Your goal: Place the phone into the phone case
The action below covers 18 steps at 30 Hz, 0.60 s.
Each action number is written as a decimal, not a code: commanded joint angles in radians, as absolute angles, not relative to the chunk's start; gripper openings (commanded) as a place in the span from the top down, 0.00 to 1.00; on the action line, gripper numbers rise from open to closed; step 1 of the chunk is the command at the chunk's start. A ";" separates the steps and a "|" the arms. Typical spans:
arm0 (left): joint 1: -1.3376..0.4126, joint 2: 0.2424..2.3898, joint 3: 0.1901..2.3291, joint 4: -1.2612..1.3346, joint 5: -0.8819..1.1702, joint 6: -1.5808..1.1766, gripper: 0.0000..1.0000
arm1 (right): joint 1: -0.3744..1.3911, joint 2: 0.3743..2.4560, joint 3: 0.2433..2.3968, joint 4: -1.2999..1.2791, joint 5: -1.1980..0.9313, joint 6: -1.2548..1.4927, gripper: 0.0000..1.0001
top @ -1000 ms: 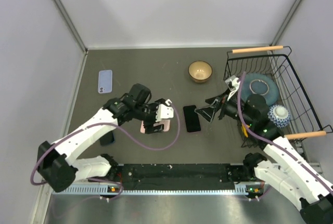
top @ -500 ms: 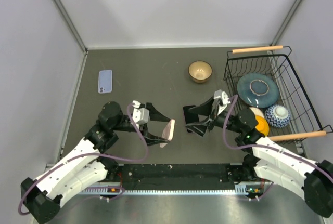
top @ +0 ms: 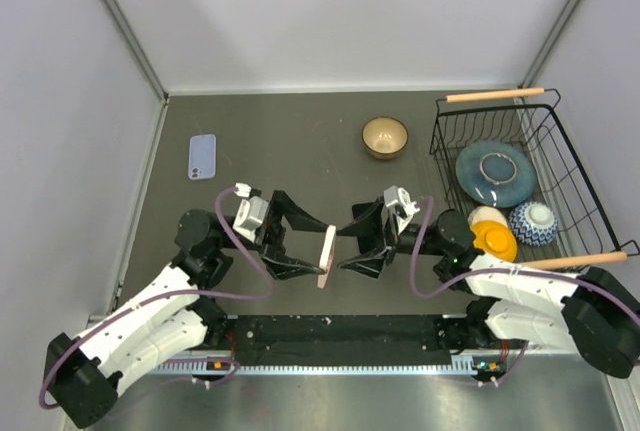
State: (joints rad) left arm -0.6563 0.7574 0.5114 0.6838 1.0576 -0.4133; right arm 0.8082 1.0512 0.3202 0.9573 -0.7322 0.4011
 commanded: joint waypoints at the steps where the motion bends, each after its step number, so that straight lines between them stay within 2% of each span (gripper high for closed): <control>1: -0.652 0.761 0.485 0.885 1.045 -0.498 0.48 | 0.830 1.100 0.374 1.136 -0.770 0.415 0.22; 8: -0.652 0.767 0.443 0.969 1.032 -0.563 0.48 | 0.842 1.196 0.414 1.279 -0.808 0.479 0.25; 10: -0.652 0.764 0.434 0.986 1.029 -0.575 0.50 | 0.847 1.210 0.425 1.296 -0.804 0.489 0.30; 13: -0.652 0.741 0.423 1.002 1.016 -0.568 0.50 | 0.851 1.235 0.437 1.319 -0.805 0.511 0.46; 14: -0.652 0.733 0.423 0.994 1.015 -0.557 0.50 | 0.851 1.238 0.436 1.331 -0.799 0.515 0.70; 16: -0.652 0.710 0.429 0.924 1.000 -0.511 0.48 | 0.851 1.235 0.422 1.350 -0.779 0.532 0.86; 17: -0.652 0.704 0.433 0.895 0.993 -0.494 0.42 | 0.851 1.230 0.419 1.347 -0.776 0.535 0.98; 18: -0.653 0.697 0.439 0.809 0.980 -0.477 0.35 | 0.851 1.218 0.416 1.336 -0.766 0.549 1.00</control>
